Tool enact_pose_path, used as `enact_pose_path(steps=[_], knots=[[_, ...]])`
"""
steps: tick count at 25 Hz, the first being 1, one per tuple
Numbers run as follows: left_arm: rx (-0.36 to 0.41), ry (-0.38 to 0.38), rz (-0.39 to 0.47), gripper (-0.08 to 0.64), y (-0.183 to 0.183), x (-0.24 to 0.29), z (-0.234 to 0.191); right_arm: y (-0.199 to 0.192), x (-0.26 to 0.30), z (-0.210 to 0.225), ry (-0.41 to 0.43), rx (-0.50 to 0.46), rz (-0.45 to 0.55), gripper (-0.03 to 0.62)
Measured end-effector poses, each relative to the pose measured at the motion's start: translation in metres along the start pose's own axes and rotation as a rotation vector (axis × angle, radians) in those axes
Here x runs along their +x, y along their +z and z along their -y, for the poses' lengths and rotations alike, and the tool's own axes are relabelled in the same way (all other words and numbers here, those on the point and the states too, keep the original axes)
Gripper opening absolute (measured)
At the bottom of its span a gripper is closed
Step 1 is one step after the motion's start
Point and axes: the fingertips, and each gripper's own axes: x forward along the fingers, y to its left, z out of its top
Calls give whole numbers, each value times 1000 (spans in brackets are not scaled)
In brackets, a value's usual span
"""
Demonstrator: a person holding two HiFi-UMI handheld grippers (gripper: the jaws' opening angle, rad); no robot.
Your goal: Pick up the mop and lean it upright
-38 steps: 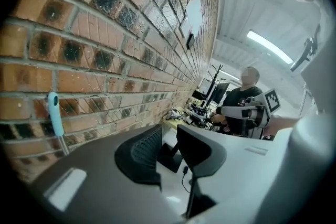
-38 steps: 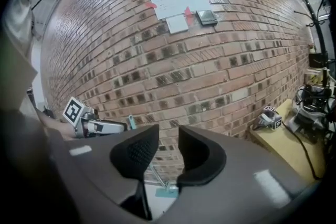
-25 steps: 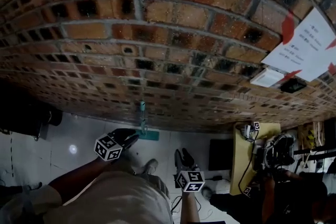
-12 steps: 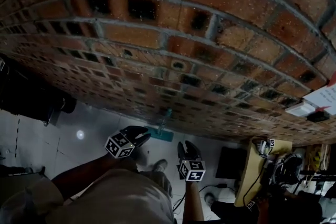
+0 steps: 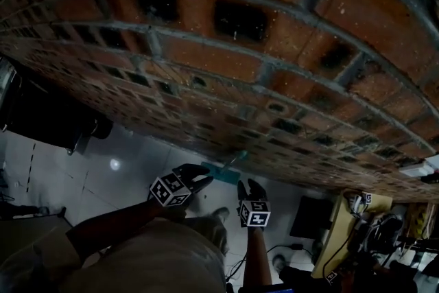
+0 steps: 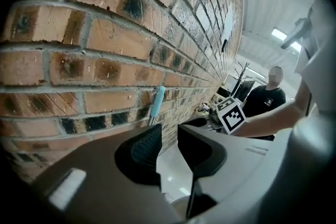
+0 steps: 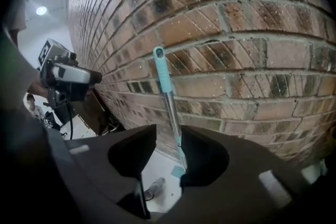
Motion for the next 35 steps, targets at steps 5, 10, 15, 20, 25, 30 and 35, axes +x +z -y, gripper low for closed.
enact_pose_path(steps=[5,10,15,20,25,30,35], knots=[[22,-47,-28,107,-5,4,-1,-24,32,4,-3,25,-41,140],[48,-92,-55,107,-12,5,-3,-34,62,6,-19,16,-49,140],[81,-131,-80,107,-15,5,-6,-50,90,14,-43,23,-73,153],[112,-166,-85,107,-14,4,-4,-72,117,21,-56,38,-99,175],[130,-178,-95,107,-15,-1,-8,-95,142,29,-83,38,-146,175],[126,-174,-102,107,-16,-5,-16,-108,163,38,-103,38,-167,175],[126,-178,-113,107,-19,-7,-19,-122,181,43,-115,29,-204,175]])
